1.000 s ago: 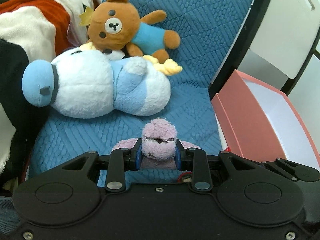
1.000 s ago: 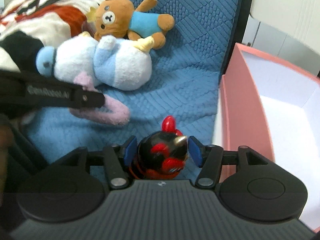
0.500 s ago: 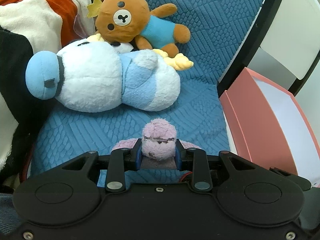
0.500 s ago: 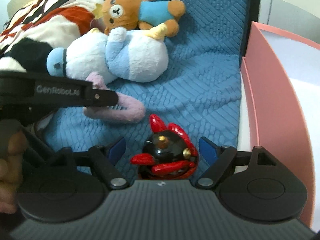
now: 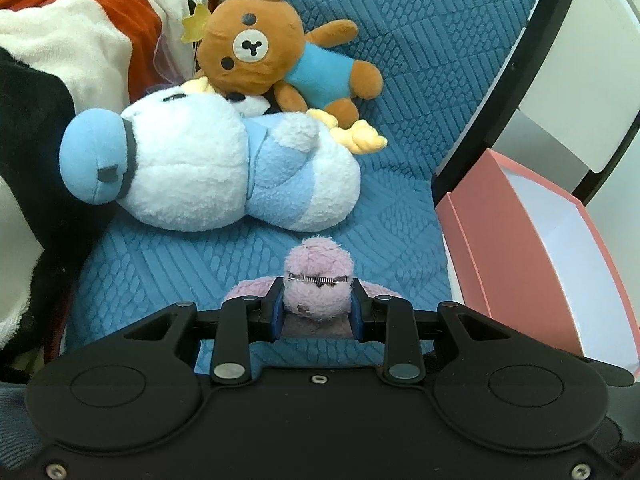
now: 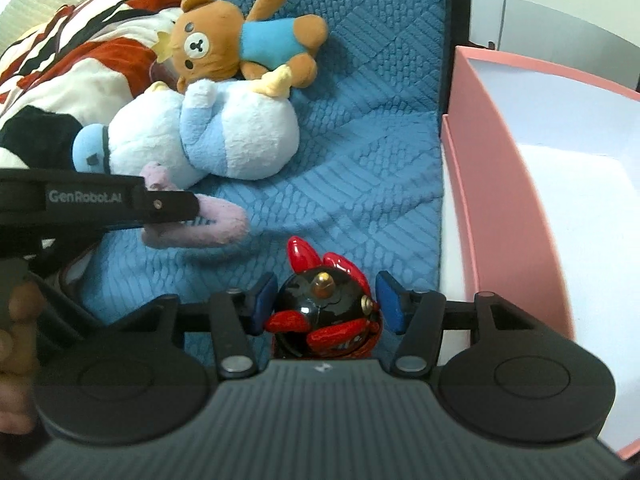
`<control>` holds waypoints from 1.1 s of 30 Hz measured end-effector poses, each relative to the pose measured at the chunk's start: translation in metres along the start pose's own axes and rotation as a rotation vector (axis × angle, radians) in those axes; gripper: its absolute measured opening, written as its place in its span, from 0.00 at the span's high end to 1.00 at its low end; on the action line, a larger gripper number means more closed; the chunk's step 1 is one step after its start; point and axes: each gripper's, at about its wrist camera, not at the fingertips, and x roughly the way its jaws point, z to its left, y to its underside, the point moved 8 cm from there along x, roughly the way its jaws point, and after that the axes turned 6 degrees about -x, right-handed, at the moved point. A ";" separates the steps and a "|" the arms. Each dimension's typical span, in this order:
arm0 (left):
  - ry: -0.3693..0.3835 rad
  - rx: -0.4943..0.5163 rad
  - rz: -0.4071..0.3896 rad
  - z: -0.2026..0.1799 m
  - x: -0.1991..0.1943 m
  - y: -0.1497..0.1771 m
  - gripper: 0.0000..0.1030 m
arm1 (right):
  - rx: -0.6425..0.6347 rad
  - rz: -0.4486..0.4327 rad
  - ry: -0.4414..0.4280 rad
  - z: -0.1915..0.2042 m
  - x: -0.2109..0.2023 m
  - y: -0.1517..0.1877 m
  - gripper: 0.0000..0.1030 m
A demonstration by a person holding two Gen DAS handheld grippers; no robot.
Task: Organize objects
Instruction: 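Carry the pink plush and red figure in both grippers over the pink box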
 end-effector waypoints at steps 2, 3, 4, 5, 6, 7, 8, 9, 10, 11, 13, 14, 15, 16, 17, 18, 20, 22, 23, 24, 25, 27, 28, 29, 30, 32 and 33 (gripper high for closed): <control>0.001 -0.004 -0.004 -0.001 -0.005 0.001 0.72 | 0.003 -0.011 -0.001 -0.003 -0.004 -0.002 0.45; 0.003 -0.005 -0.003 -0.001 -0.007 0.002 0.72 | 0.004 -0.015 0.004 -0.005 -0.006 -0.002 0.45; 0.003 -0.007 -0.004 -0.002 -0.009 0.003 0.72 | 0.006 -0.014 0.009 -0.007 -0.007 -0.003 0.45; 0.002 -0.010 -0.003 -0.003 -0.010 0.003 0.72 | 0.011 -0.011 0.012 -0.009 -0.008 -0.003 0.45; 0.002 -0.012 0.000 -0.004 -0.012 0.004 0.72 | 0.014 -0.009 0.011 -0.010 -0.010 -0.004 0.45; 0.004 -0.014 0.003 -0.005 -0.014 0.005 0.72 | 0.013 -0.010 0.009 -0.010 -0.013 -0.005 0.45; 0.007 -0.017 0.005 -0.007 -0.016 0.005 0.72 | 0.006 -0.012 0.010 -0.010 -0.016 -0.006 0.45; 0.011 -0.020 0.009 -0.009 -0.018 0.005 0.72 | -0.002 -0.015 0.011 -0.010 -0.019 -0.008 0.45; 0.014 -0.021 0.011 -0.012 -0.021 0.005 0.72 | -0.007 -0.018 0.012 -0.010 -0.023 -0.010 0.45; 0.016 -0.019 0.014 -0.014 -0.023 0.006 0.72 | -0.008 -0.022 0.012 -0.011 -0.027 -0.013 0.45; 0.022 -0.015 0.019 -0.023 -0.029 0.004 0.72 | -0.002 -0.032 0.010 -0.015 -0.037 -0.019 0.45; 0.024 -0.014 0.021 -0.027 -0.032 0.003 0.72 | 0.002 -0.036 0.011 -0.017 -0.043 -0.023 0.45; 0.028 -0.014 0.023 -0.031 -0.035 0.001 0.72 | 0.005 -0.040 0.012 -0.019 -0.049 -0.026 0.45; 0.031 -0.013 0.026 -0.037 -0.039 -0.001 0.72 | 0.008 -0.045 0.013 -0.022 -0.055 -0.031 0.45; 0.035 -0.010 0.028 -0.043 -0.042 -0.004 0.72 | 0.013 -0.051 0.014 -0.026 -0.062 -0.035 0.45; 0.038 -0.006 0.029 -0.048 -0.045 -0.007 0.72 | 0.020 -0.055 0.014 -0.029 -0.068 -0.040 0.45; 0.046 0.005 0.032 -0.062 -0.053 -0.012 0.72 | 0.033 -0.059 0.015 -0.038 -0.080 -0.048 0.45; 0.064 -0.003 0.031 -0.074 -0.060 -0.018 0.72 | 0.044 -0.066 0.020 -0.047 -0.091 -0.057 0.45; 0.072 -0.006 0.031 -0.080 -0.064 -0.020 0.72 | 0.047 -0.070 0.023 -0.052 -0.097 -0.061 0.45; 0.075 -0.006 0.032 -0.086 -0.067 -0.022 0.72 | 0.049 -0.074 0.025 -0.055 -0.103 -0.064 0.45; 0.079 -0.003 0.028 -0.094 -0.070 -0.025 0.72 | 0.051 -0.081 0.026 -0.059 -0.109 -0.068 0.45; 0.090 0.006 0.023 -0.107 -0.076 -0.030 0.72 | 0.052 -0.094 0.032 -0.068 -0.120 -0.076 0.45; 0.100 0.006 0.021 -0.115 -0.079 -0.033 0.72 | 0.053 -0.100 0.034 -0.072 -0.125 -0.080 0.45; 0.109 0.005 0.020 -0.122 -0.082 -0.036 0.72 | 0.054 -0.108 0.034 -0.076 -0.130 -0.084 0.45; 0.117 0.009 0.019 -0.129 -0.085 -0.038 0.72 | 0.054 -0.115 0.034 -0.080 -0.134 -0.088 0.45; 0.126 0.021 0.014 -0.145 -0.089 -0.043 0.72 | 0.055 -0.129 0.040 -0.088 -0.143 -0.094 0.45; 0.128 0.027 0.011 -0.152 -0.090 -0.045 0.72 | 0.060 -0.135 0.041 -0.093 -0.147 -0.097 0.45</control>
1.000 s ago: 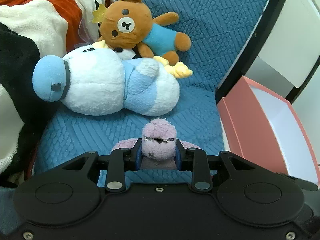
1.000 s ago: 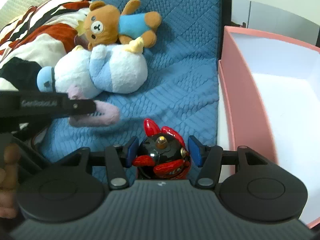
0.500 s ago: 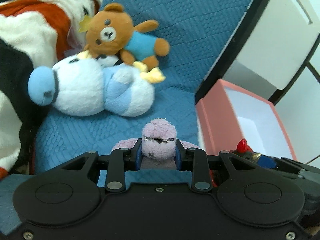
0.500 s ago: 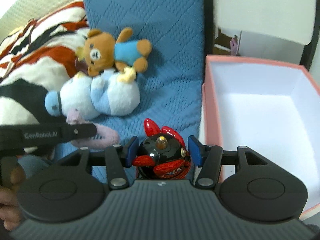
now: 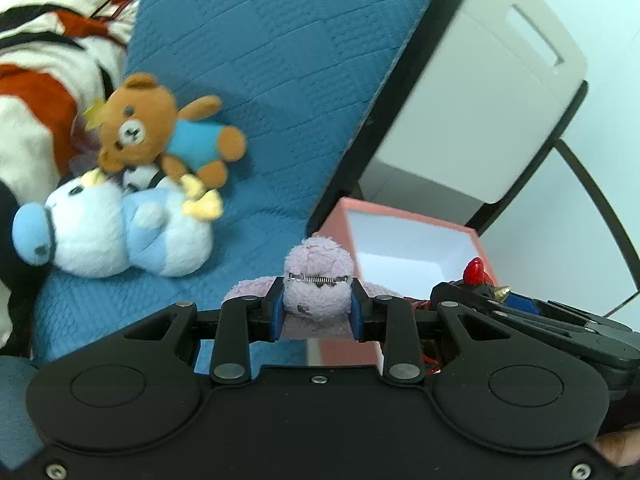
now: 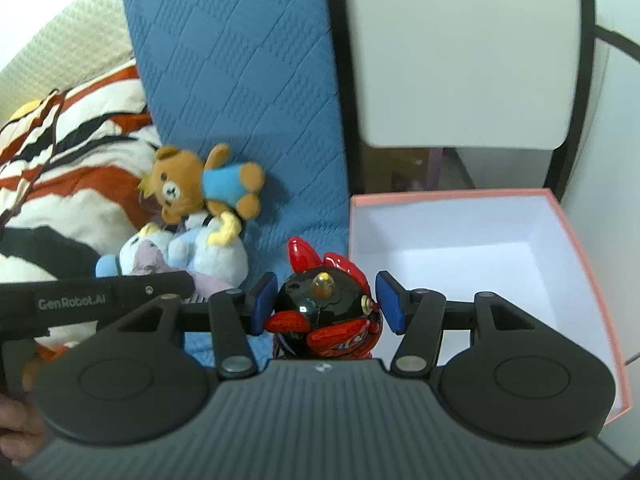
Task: Organize objects
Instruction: 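Carry the pink plush and red figure in both grippers over the pink box, then open both grippers to drop the pink plush and red figure into the box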
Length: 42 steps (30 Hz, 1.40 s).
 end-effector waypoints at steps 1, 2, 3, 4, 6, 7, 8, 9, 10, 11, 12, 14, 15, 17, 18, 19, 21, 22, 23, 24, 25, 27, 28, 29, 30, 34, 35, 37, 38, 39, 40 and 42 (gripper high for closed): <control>0.004 0.007 -0.002 -0.008 -0.001 -0.002 0.72 | 0.006 -0.008 -0.001 -0.005 -0.004 -0.004 0.45; 0.009 0.014 -0.004 -0.016 -0.001 -0.003 0.72 | 0.011 -0.014 0.000 -0.009 -0.007 -0.007 0.45; 0.013 0.020 -0.006 -0.022 -0.001 -0.004 0.72 | 0.014 -0.022 0.002 -0.014 -0.009 -0.010 0.45; 0.016 0.027 -0.006 -0.030 0.000 -0.004 0.72 | 0.017 -0.029 0.004 -0.020 -0.012 -0.012 0.45; 0.022 0.041 -0.009 -0.045 0.003 -0.004 0.72 | 0.028 -0.038 0.011 -0.032 -0.016 -0.015 0.45; 0.024 0.049 -0.011 -0.051 0.005 -0.003 0.72 | 0.034 -0.041 0.012 -0.038 -0.017 -0.016 0.45; 0.025 0.055 -0.012 -0.057 0.007 -0.002 0.72 | 0.040 -0.043 0.015 -0.045 -0.017 -0.016 0.45; 0.026 0.061 -0.014 -0.064 0.009 0.000 0.72 | 0.048 -0.043 0.019 -0.053 -0.017 -0.014 0.45; 0.025 0.063 -0.011 -0.070 0.013 0.002 0.72 | 0.056 -0.041 0.022 -0.059 -0.016 -0.012 0.45; 0.026 0.064 -0.006 -0.077 0.018 0.005 0.72 | 0.064 -0.037 0.024 -0.066 -0.015 -0.010 0.45; 0.027 0.066 -0.002 -0.081 0.022 0.006 0.72 | 0.072 -0.032 0.026 -0.073 -0.014 -0.006 0.45; 0.027 0.072 0.013 -0.092 0.034 0.011 0.72 | 0.082 -0.018 0.033 -0.088 -0.011 0.001 0.45; 0.029 0.074 0.023 -0.099 0.041 0.014 0.72 | 0.084 -0.010 0.039 -0.094 -0.009 0.004 0.45; 0.031 0.077 0.042 -0.109 0.054 0.020 0.72 | 0.088 0.005 0.049 -0.108 -0.003 0.013 0.45; 0.031 0.081 0.052 -0.114 0.061 0.024 0.72 | 0.089 0.011 0.054 -0.116 -0.001 0.017 0.45; 0.029 0.086 0.063 -0.118 0.067 0.027 0.72 | 0.090 0.021 0.059 -0.123 0.003 0.022 0.45; 0.023 0.093 0.082 -0.125 0.081 0.036 0.72 | 0.097 0.039 0.064 -0.135 0.010 0.031 0.45; 0.020 0.094 0.096 -0.128 0.088 0.040 0.72 | 0.102 0.048 0.063 -0.140 0.014 0.036 0.45; 0.018 0.095 0.105 -0.129 0.094 0.046 0.72 | 0.106 0.056 0.063 -0.146 0.018 0.040 0.45; 0.014 0.097 0.117 -0.132 0.102 0.051 0.72 | 0.108 0.063 0.064 -0.149 0.022 0.045 0.44; 0.010 0.099 0.126 -0.132 0.108 0.055 0.72 | 0.109 0.072 0.065 -0.153 0.026 0.049 0.45; 0.001 0.101 0.141 -0.133 0.119 0.063 0.72 | 0.108 0.088 0.063 -0.160 0.034 0.057 0.45; -0.005 0.104 0.149 -0.134 0.125 0.067 0.72 | 0.107 0.095 0.060 -0.162 0.039 0.060 0.45; -0.009 0.109 0.155 -0.134 0.131 0.070 0.72 | 0.106 0.103 0.059 -0.164 0.043 0.063 0.45; -0.014 0.116 0.160 -0.135 0.136 0.074 0.72 | 0.104 0.110 0.057 -0.166 0.048 0.067 0.45; -0.047 0.129 0.180 -0.131 0.153 0.085 0.72 | 0.098 0.151 0.043 -0.170 0.070 0.084 0.45; -0.056 0.129 0.187 -0.129 0.157 0.088 0.72 | 0.098 0.162 0.039 -0.171 0.075 0.088 0.45; -0.062 0.121 0.203 -0.125 0.163 0.091 0.72 | 0.100 0.177 0.031 -0.172 0.083 0.094 0.44; -0.063 0.117 0.208 -0.126 0.165 0.093 0.72 | 0.100 0.182 0.027 -0.173 0.086 0.095 0.44; -0.062 0.116 0.212 -0.125 0.167 0.094 0.72 | 0.099 0.185 0.024 -0.174 0.089 0.096 0.44; -0.064 0.119 0.214 -0.125 0.168 0.094 0.72 | 0.098 0.187 0.023 -0.174 0.092 0.097 0.44; -0.072 0.124 0.211 -0.125 0.170 0.093 0.72 | 0.099 0.191 0.025 -0.176 0.095 0.095 0.44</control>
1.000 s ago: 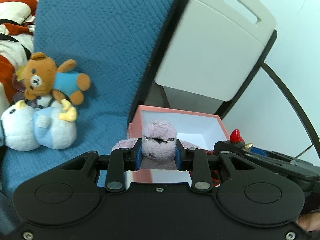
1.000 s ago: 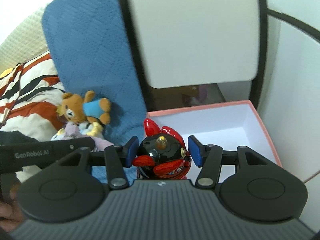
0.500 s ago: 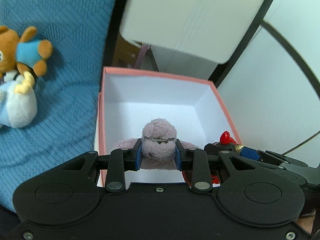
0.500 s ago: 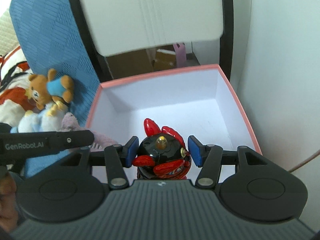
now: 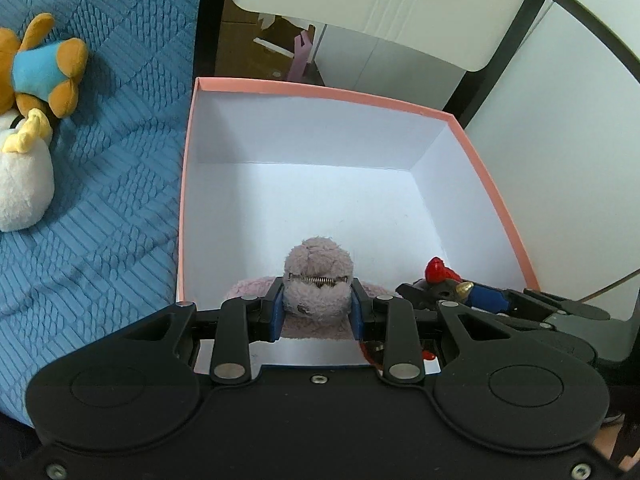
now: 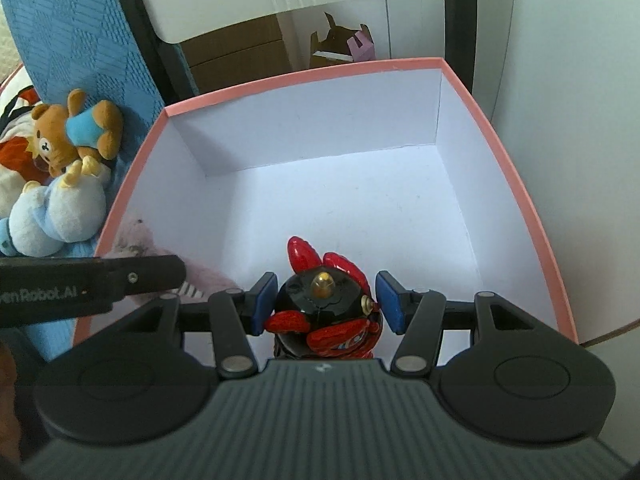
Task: Organize objects
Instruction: 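Open both grippers to drop the pink plush and red figure into the box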
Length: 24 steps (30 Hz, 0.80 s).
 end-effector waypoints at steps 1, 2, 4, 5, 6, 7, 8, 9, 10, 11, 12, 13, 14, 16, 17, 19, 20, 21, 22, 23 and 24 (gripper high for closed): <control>-0.002 0.000 -0.002 0.000 0.000 0.000 0.72 | 0.001 0.000 0.000 -0.001 0.000 -0.001 0.44; -0.001 -0.001 -0.003 0.001 0.000 -0.001 0.72 | 0.000 -0.001 0.000 -0.001 0.001 -0.002 0.44; 0.008 -0.002 -0.007 0.000 0.000 -0.003 0.72 | -0.001 -0.002 0.003 -0.003 0.001 -0.003 0.44; 0.009 -0.007 -0.006 0.001 -0.001 -0.003 0.71 | -0.001 0.001 0.006 -0.004 0.001 -0.003 0.44; 0.008 -0.014 -0.007 0.003 -0.002 -0.004 0.71 | 0.000 0.007 0.008 -0.005 0.002 -0.002 0.44; 0.012 -0.016 -0.011 0.004 -0.004 -0.005 0.67 | 0.005 0.015 0.009 -0.005 0.002 -0.002 0.43; 0.017 -0.013 -0.017 0.004 -0.008 -0.007 0.62 | 0.011 0.017 0.004 -0.006 0.002 -0.003 0.43; 0.021 -0.006 -0.024 0.004 -0.010 -0.008 0.61 | 0.020 0.015 -0.009 -0.006 0.000 -0.004 0.42; 0.022 -0.004 -0.030 0.004 -0.014 -0.009 0.59 | 0.026 0.013 -0.015 -0.006 -0.003 -0.005 0.38; 0.022 -0.006 -0.035 0.006 -0.018 -0.010 0.59 | 0.033 0.009 -0.014 -0.006 -0.006 -0.006 0.37; 0.028 -0.010 -0.044 0.007 -0.024 -0.012 0.59 | 0.038 0.003 -0.006 -0.005 -0.011 -0.008 0.37; 0.035 -0.011 -0.052 0.007 -0.029 -0.013 0.59 | 0.038 -0.004 0.004 -0.005 -0.015 -0.010 0.37; 0.043 -0.008 -0.060 0.007 -0.035 -0.014 0.59 | 0.035 -0.014 0.011 -0.003 -0.020 -0.012 0.37; 0.052 0.003 -0.078 0.008 -0.049 -0.017 0.59 | 0.029 -0.039 0.020 0.002 -0.032 -0.018 0.37; 0.054 0.009 -0.090 0.008 -0.057 -0.018 0.59 | 0.030 -0.049 0.022 0.004 -0.038 -0.020 0.37; 0.062 0.019 -0.117 0.009 -0.074 -0.021 0.59 | 0.032 -0.071 0.022 0.010 -0.052 -0.025 0.37; 0.069 0.024 -0.132 0.009 -0.083 -0.023 0.59 | 0.029 -0.083 0.023 0.014 -0.059 -0.027 0.37; 0.073 0.027 -0.143 0.010 -0.091 -0.024 0.59 | 0.026 -0.096 0.024 0.019 -0.067 -0.030 0.37; 0.077 0.032 -0.156 0.011 -0.100 -0.025 0.59 | 0.024 -0.109 0.022 0.022 -0.075 -0.031 0.37; 0.082 0.034 -0.168 0.012 -0.108 -0.026 0.59 | 0.023 -0.120 0.019 0.027 -0.082 -0.033 0.37; 0.086 0.035 -0.181 0.014 -0.117 -0.027 0.59 | 0.023 -0.129 0.016 0.032 -0.089 -0.035 0.37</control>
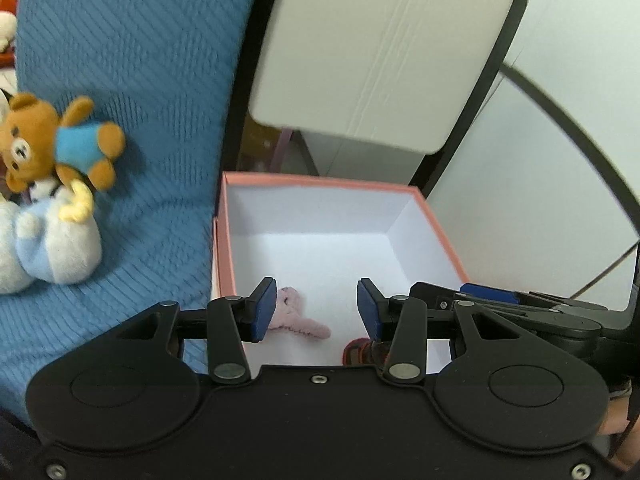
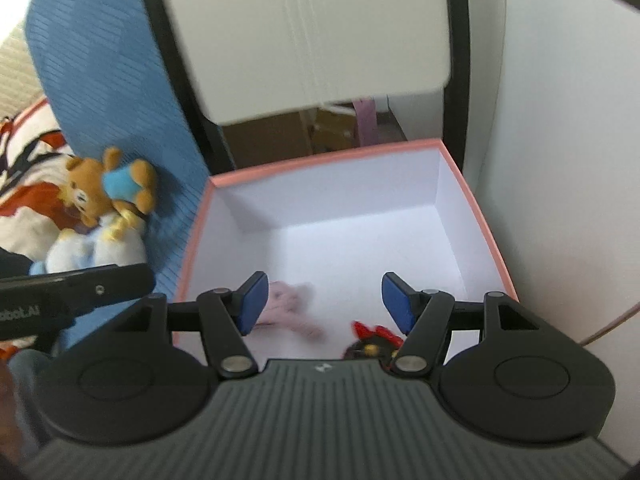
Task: Organize objects
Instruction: 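Open both grippers to drop the pink plush and red figure into the box, then withdraw both open grippers from the box back toward the seat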
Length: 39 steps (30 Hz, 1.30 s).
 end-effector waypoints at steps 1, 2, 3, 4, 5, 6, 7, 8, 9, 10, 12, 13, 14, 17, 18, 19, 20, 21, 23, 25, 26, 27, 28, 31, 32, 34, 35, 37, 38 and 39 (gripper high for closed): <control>0.004 0.001 -0.012 0.001 -0.009 -0.003 0.59 | 0.000 -0.010 -0.003 0.005 -0.007 -0.003 0.37; 0.007 0.003 -0.022 0.001 -0.017 -0.005 0.59 | -0.002 -0.021 -0.009 0.010 -0.015 -0.005 0.37; 0.013 0.009 -0.037 0.002 -0.026 -0.007 0.59 | -0.006 -0.032 -0.013 0.016 -0.022 -0.007 0.37; 0.015 0.015 -0.047 0.003 -0.033 -0.010 0.59 | -0.009 -0.041 -0.017 0.021 -0.027 -0.010 0.37; 0.013 0.022 -0.055 0.004 -0.039 -0.011 0.59 | -0.014 -0.052 -0.020 0.026 -0.034 -0.012 0.37; 0.008 0.030 -0.066 0.006 -0.046 -0.013 0.59 | -0.019 -0.062 -0.023 0.031 -0.040 -0.013 0.37; 0.005 0.039 -0.078 0.008 -0.054 -0.015 0.59 | -0.023 -0.071 -0.026 0.036 -0.045 -0.014 0.37; 0.001 0.047 -0.091 0.010 -0.062 -0.017 0.59 | -0.026 -0.082 -0.028 0.041 -0.051 -0.016 0.37; -0.001 0.048 -0.101 0.011 -0.068 -0.018 0.59 | -0.028 -0.090 -0.029 0.045 -0.056 -0.016 0.37; -0.001 0.046 -0.112 0.014 -0.075 -0.019 0.59 | -0.031 -0.099 -0.032 0.050 -0.061 -0.017 0.37; 0.001 0.040 -0.130 0.019 -0.089 -0.021 0.59 | -0.036 -0.115 -0.040 0.059 -0.071 -0.019 0.37; 0.001 0.039 -0.140 0.022 -0.097 -0.021 0.59 | -0.039 -0.121 -0.043 0.064 -0.077 -0.020 0.37; 0.001 0.037 -0.148 0.025 -0.103 -0.021 0.59 | -0.043 -0.128 -0.046 0.069 -0.082 -0.020 0.37; 0.003 0.029 -0.166 0.035 -0.122 -0.020 0.59 | -0.056 -0.147 -0.053 0.083 -0.095 -0.022 0.37; 0.006 0.028 -0.173 0.038 -0.128 -0.019 0.59 | -0.059 -0.153 -0.056 0.088 -0.100 -0.021 0.37; 0.007 0.026 -0.178 0.041 -0.134 -0.018 0.59 | -0.063 -0.158 -0.059 0.092 -0.103 -0.020 0.37; 0.008 0.026 -0.184 0.044 -0.140 -0.017 0.59 | -0.067 -0.163 -0.064 0.097 -0.107 -0.019 0.37; 0.008 0.026 -0.190 0.047 -0.145 -0.016 0.59 | -0.071 -0.169 -0.067 0.103 -0.110 -0.018 0.37; 0.014 0.029 -0.201 0.052 -0.156 -0.014 0.59 | -0.074 -0.176 -0.071 0.112 -0.118 -0.015 0.37; 0.014 0.023 -0.213 0.059 -0.165 -0.013 0.59 | -0.076 -0.187 -0.081 0.121 -0.125 -0.011 0.37; 0.014 0.022 -0.219 0.063 -0.169 -0.012 0.59 | -0.077 -0.190 -0.082 0.126 -0.127 -0.010 0.37; 0.016 0.030 -0.223 0.066 -0.174 -0.010 0.59 | -0.080 -0.194 -0.084 0.131 -0.130 -0.008 0.37; 0.015 0.035 -0.227 0.068 -0.177 -0.009 0.59 | -0.086 -0.202 -0.089 0.137 -0.134 -0.007 0.37; 0.006 0.031 -0.239 0.082 -0.190 -0.004 0.59 | -0.104 -0.214 -0.101 0.154 -0.140 -0.003 0.37; 0.005 0.025 -0.242 0.087 -0.194 -0.003 0.59 | -0.109 -0.217 -0.105 0.160 -0.141 -0.001 0.37; 0.005 0.016 -0.251 0.097 -0.202 0.000 0.59 | -0.117 -0.226 -0.102 0.169 -0.145 0.002 0.37; 0.004 0.013 -0.257 0.102 -0.205 0.001 0.59 | -0.121 -0.231 -0.101 0.173 -0.146 0.003 0.36; -0.001 0.006 -0.267 0.113 -0.211 0.007 0.59 | -0.127 -0.239 -0.103 0.181 -0.147 0.009 0.36; -0.005 0.004 -0.266 0.117 -0.213 0.010 0.59 | -0.128 -0.240 -0.105 0.184 -0.146 0.012 0.36; -0.008 0.001 -0.269 0.123 -0.214 0.013 0.59 | -0.127 -0.237 -0.106 0.188 -0.145 0.016 0.36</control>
